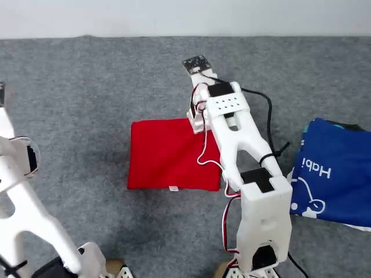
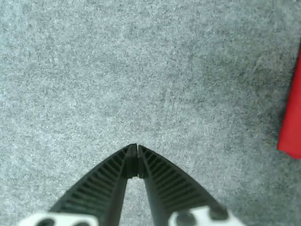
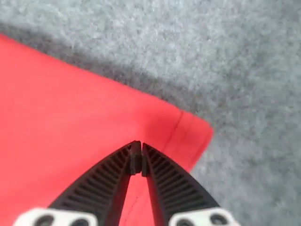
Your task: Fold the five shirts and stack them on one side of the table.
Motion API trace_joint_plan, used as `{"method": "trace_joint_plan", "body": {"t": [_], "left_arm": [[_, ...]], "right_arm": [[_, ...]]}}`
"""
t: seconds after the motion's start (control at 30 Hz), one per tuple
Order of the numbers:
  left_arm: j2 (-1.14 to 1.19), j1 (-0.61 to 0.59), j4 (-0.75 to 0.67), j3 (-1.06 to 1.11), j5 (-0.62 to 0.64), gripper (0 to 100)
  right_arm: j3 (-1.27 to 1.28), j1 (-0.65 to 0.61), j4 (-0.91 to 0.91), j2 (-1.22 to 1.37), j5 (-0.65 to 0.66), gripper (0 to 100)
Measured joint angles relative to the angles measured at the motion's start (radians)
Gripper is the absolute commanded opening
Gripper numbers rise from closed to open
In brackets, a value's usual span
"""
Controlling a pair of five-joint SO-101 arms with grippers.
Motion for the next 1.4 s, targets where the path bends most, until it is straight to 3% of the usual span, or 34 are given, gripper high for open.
{"method": "trace_joint_plan", "body": {"t": [0.2, 0.37, 0.47, 0.6, 0.93, 1.0, 1.17, 1.4], "left_arm": [[0.000, 0.000, 0.000, 0.000, 0.000, 0], [0.000, 0.000, 0.000, 0.005, 0.000, 0], [0.000, 0.000, 0.000, 0.031, 0.000, 0], [0.000, 0.000, 0.000, 0.060, 0.000, 0], [0.000, 0.000, 0.002, 0.077, 0.000, 0], [0.000, 0.000, 0.002, 0.077, 0.000, 0], [0.000, 0.000, 0.002, 0.077, 0.000, 0], [0.000, 0.000, 0.002, 0.077, -0.002, 0]], "right_arm": [[-0.066, -0.029, 0.190, -0.081, -0.002, 3.5], [-0.069, -0.052, 0.298, -0.092, -0.153, 28.8], [-0.071, -0.058, 0.308, -0.080, -0.285, 35.1], [-0.071, -0.057, 0.275, 0.011, -0.361, 33.6], [-0.071, -0.071, 0.153, 0.196, -0.373, 32.9], [-0.084, -0.071, 0.143, 0.221, -0.373, 27.5], [-0.101, -0.081, 0.141, 0.247, -0.373, 0.0], [-0.123, -0.075, 0.172, 0.247, -0.264, 0.9]]}}
